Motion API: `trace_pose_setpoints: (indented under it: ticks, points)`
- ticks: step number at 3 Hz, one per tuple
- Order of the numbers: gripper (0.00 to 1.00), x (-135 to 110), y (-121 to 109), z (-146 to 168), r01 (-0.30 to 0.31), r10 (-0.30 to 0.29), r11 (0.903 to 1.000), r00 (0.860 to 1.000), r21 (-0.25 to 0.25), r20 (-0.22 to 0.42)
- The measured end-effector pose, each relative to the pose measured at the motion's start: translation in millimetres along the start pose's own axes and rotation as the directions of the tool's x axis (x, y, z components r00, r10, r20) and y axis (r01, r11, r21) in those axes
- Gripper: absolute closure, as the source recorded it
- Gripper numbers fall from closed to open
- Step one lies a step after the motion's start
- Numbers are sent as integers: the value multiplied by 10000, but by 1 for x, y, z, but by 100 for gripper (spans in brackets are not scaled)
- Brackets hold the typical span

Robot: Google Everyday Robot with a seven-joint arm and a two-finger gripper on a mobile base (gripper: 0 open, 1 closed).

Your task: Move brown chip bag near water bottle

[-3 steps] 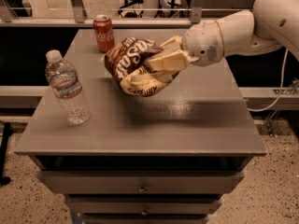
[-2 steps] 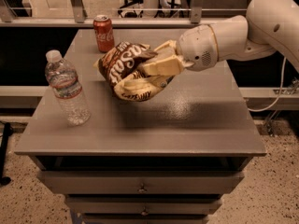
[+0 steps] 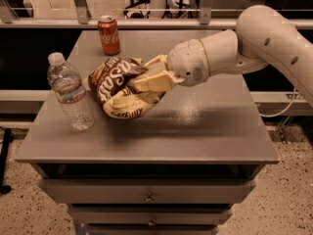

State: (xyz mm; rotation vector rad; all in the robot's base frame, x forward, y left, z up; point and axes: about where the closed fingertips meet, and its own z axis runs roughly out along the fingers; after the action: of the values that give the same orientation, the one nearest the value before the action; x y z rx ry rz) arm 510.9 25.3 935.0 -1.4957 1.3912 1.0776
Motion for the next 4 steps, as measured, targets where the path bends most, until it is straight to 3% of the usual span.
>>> trace_pose_setpoints:
  ticks: [3, 4]
  points:
    - [7, 18, 6, 13, -513, 504, 9983, 9982, -277, -314]
    - [0, 20, 8, 12, -599, 588, 9977, 9976, -311, -354]
